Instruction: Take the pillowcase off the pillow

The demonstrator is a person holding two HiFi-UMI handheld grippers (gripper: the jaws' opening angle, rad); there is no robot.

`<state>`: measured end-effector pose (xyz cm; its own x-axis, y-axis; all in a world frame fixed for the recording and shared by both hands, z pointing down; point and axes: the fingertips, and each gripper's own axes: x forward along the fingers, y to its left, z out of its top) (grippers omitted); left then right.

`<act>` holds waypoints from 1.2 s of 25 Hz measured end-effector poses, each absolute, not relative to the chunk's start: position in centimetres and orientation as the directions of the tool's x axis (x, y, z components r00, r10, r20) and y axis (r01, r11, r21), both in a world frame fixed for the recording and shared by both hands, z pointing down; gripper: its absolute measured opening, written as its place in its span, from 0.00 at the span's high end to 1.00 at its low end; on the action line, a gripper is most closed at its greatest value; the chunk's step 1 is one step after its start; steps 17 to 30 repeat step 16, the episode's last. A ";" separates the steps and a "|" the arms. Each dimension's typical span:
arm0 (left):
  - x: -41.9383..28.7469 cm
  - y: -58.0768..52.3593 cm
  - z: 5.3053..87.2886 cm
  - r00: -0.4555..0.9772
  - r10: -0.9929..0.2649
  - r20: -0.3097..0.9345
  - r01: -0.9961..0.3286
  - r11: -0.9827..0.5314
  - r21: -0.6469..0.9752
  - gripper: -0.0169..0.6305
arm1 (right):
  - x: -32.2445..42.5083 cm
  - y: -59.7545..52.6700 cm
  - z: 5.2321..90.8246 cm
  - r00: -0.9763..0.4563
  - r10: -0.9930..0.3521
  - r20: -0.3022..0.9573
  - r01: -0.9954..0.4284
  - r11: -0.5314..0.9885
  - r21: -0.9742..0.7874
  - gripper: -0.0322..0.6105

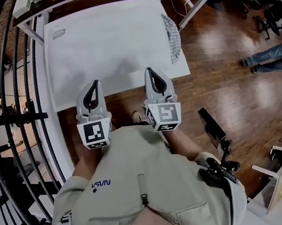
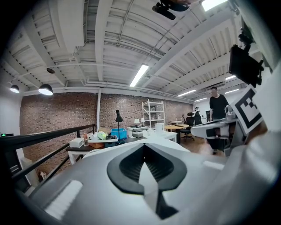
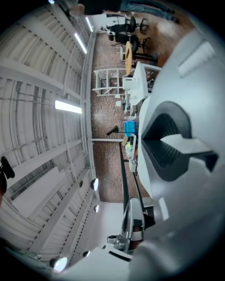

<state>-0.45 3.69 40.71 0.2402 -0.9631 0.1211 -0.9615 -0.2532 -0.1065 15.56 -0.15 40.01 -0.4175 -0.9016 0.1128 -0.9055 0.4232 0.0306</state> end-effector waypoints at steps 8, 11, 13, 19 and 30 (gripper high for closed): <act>-0.7 3.6 41.0 0.222 -0.967 0.128 -0.966 -0.236 -0.108 0.97 | 15.5 -0.4 40.1 -0.430 -0.897 0.107 -0.900 0.435 0.032 0.95; -0.9 3.5 40.9 0.217 -0.968 0.124 -0.967 -0.230 -0.108 0.96 | 15.4 -0.6 40.0 -0.432 -0.896 0.106 -0.899 0.437 0.031 0.95; -1.1 3.4 40.8 0.215 -0.969 0.122 -0.968 -0.228 -0.107 0.96 | 15.3 -0.7 40.1 -0.431 -0.896 0.107 -0.899 0.436 0.030 0.95; -1.2 3.5 40.8 0.213 -0.970 0.120 -0.969 -0.226 -0.105 0.96 | 15.4 -0.7 40.1 -0.428 -0.897 0.108 -0.901 0.433 0.028 0.95; -1.2 3.5 40.8 0.213 -0.970 0.120 -0.969 -0.226 -0.105 0.96 | 15.4 -0.7 40.1 -0.428 -0.897 0.108 -0.901 0.433 0.028 0.95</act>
